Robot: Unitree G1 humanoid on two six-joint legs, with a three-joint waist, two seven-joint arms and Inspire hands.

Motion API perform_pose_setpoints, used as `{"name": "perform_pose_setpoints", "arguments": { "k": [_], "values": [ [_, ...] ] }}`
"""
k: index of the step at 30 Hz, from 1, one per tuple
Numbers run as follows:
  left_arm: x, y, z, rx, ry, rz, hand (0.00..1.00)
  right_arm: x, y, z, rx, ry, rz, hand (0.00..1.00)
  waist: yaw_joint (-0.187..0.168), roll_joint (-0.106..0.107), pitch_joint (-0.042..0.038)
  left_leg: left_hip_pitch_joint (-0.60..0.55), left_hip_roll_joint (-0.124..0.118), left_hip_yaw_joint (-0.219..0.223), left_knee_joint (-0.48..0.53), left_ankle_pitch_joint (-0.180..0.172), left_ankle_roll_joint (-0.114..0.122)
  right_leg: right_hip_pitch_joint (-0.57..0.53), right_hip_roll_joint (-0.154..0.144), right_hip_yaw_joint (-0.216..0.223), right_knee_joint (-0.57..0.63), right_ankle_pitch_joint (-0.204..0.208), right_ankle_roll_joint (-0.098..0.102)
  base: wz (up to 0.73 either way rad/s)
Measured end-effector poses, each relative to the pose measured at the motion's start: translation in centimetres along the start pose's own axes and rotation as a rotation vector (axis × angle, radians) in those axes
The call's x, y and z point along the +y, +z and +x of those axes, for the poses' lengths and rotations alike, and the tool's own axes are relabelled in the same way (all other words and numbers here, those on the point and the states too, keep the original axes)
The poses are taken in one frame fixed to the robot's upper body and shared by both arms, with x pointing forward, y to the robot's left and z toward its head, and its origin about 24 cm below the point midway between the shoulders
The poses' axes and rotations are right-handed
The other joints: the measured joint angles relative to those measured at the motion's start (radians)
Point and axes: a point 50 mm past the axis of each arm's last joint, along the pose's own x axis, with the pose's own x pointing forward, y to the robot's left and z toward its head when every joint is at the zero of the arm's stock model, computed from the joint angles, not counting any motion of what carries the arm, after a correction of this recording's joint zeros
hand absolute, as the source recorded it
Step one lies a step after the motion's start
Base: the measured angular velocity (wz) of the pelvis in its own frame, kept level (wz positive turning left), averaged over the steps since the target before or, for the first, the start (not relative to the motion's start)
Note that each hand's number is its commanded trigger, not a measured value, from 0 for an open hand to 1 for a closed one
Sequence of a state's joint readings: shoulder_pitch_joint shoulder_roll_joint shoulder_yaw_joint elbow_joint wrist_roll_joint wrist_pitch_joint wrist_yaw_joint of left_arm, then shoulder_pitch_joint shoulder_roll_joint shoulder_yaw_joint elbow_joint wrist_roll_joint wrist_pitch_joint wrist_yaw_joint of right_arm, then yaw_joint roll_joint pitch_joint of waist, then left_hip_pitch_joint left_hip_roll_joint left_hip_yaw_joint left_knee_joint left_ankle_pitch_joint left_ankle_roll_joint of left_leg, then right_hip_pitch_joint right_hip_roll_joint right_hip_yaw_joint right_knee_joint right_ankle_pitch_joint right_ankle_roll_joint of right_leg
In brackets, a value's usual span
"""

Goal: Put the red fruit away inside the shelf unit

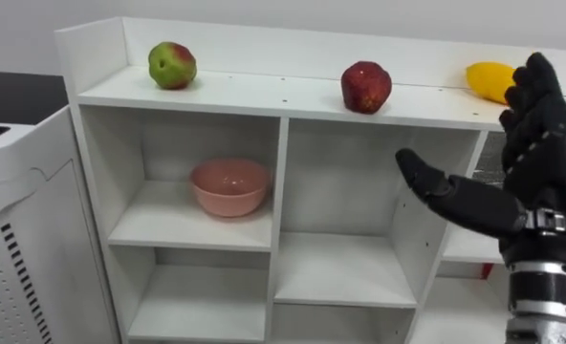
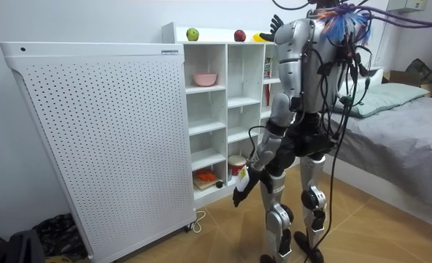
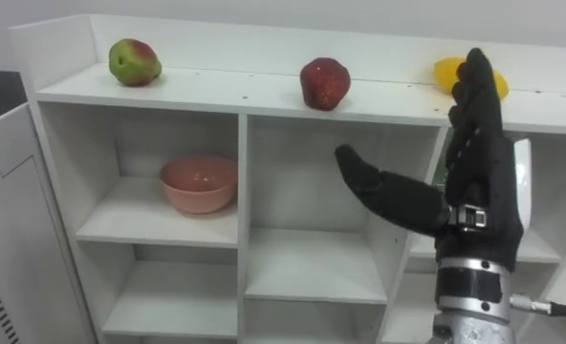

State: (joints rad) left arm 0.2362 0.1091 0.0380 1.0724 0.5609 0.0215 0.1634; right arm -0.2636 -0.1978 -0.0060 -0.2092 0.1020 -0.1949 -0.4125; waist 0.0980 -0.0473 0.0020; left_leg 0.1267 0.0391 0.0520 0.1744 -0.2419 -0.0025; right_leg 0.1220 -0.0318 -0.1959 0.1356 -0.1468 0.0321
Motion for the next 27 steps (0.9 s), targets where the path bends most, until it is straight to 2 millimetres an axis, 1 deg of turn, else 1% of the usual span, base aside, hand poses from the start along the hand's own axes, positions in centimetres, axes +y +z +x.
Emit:
{"name": "perform_pose_setpoints", "arguments": {
  "k": [2, 3, 7, 9, 13, 15, 17, 19, 22, 24, 26, 27],
  "values": [
    [0.2, 0.2, 0.1, -0.004, 0.005, 0.002, 0.00, -0.1, 0.0, 0.4, -0.006, -0.007, -0.009, 0.00, 0.015, -0.002, 0.0002, 0.002, 0.000, -0.001, 0.005, 0.001, 0.000, 0.003, 0.000, 0.002, 0.000, 0.000, 0.000, -0.04],
    [0.2, 0.2, 0.1, -0.004, 0.005, 0.003, 0.00, -0.1, -0.1, 0.6, -0.003, -0.010, -0.010, 0.00, 0.016, -0.003, 0.0001, 0.003, 0.000, -0.001, 0.005, 0.001, 0.000, 0.004, 0.000, 0.002, 0.000, 0.000, 0.000, 0.00],
    [0.5, 0.3, 0.2, -0.007, 0.014, 0.005, 0.00, -0.4, -0.8, 2.6, 0.016, -0.038, 0.005, 0.00, 0.017, -0.014, 0.0052, 0.001, 0.000, -0.003, 0.005, 0.001, 0.000, 0.004, 0.000, 0.001, 0.000, 0.000, 0.000, 0.00],
    [0.6, 0.2, 0.2, 0.000, 0.015, 0.008, 0.00, -0.5, -1.1, 3.3, 0.040, -0.053, 0.016, 0.00, 0.020, -0.017, 0.0051, 0.001, 0.000, -0.003, 0.005, 0.001, 0.000, 0.004, 0.000, 0.001, 0.000, 0.000, 0.000, 0.00],
    [1.0, -0.2, 0.2, 0.019, 0.015, 0.016, 0.00, -0.4, -1.5, 4.3, 0.052, -0.060, -0.001, 0.00, 0.021, -0.029, 0.0054, -0.014, 0.000, -0.011, 0.008, 0.001, 0.000, -0.006, 0.000, -0.013, 0.000, 0.000, 0.000, 0.07],
    [1.0, -0.2, 0.3, 0.021, 0.005, 0.015, 0.00, -0.7, -1.9, 4.7, 0.064, -0.058, -0.024, 0.00, 0.020, -0.031, 0.0053, -0.012, 0.000, -0.015, 0.009, 0.001, 0.000, -0.004, -0.001, -0.027, 0.000, 0.000, 0.000, 0.11],
    [1.0, -0.2, 0.3, 0.021, 0.000, 0.015, 0.00, -1.3, -2.8, 5.3, 0.100, -0.064, -0.070, 0.00, 0.021, -0.034, 0.0047, -0.010, -0.001, -0.033, 0.009, 0.001, 0.000, 0.000, -0.001, -0.042, 0.000, 0.000, 0.000, 0.16],
    [1.0, -0.2, 0.3, 0.021, 0.000, 0.016, 0.00, -1.5, -3.1, 5.6, 0.123, -0.056, -0.088, 0.00, 0.023, -0.035, 0.0050, -0.011, 0.000, -0.039, 0.008, 0.001, 0.000, 0.001, -0.001, -0.051, 0.000, 0.000, 0.000, 0.09],
    [1.2, 0.0, 0.3, 0.022, 0.005, 0.015, 0.00, -1.7, -3.2, 6.0, 0.144, -0.048, -0.091, 0.00, 0.024, -0.038, 0.0053, -0.014, 0.000, -0.057, 0.006, 0.001, 0.000, 0.003, 0.000, -0.058, 0.000, 0.000, 0.000, 0.10],
    [1.2, -0.1, 0.2, 0.023, 0.001, 0.016, 0.00, -1.9, -3.1, 6.3, 0.149, -0.044, -0.087, 0.00, 0.028, -0.042, 0.0045, -0.013, 0.000, -0.059, 0.006, 0.001, 0.000, 0.004, 0.000, -0.058, 0.000, 0.000, 0.000, 0.05],
    [1.5, 0.2, 0.3, 0.008, 0.007, 0.015, 0.00, -1.7, -2.8, 6.8, 0.142, -0.042, -0.078, 0.00, 0.034, -0.047, 0.0045, -0.013, 0.000, -0.060, 0.005, 0.001, 0.000, 0.002, 0.000, -0.059, 0.000, 0.000, 0.000, -0.02],
    [1.6, 0.2, 0.3, 0.007, 0.008, 0.015, 0.00, -1.6, -2.5, 7.1, 0.131, -0.038, -0.073, 0.00, 0.037, -0.051, 0.0026, -0.013, 0.000, -0.061, 0.004, 0.001, 0.000, 0.002, 0.000, -0.060, 0.000, 0.000, 0.000, 0.00]
  ]
}}
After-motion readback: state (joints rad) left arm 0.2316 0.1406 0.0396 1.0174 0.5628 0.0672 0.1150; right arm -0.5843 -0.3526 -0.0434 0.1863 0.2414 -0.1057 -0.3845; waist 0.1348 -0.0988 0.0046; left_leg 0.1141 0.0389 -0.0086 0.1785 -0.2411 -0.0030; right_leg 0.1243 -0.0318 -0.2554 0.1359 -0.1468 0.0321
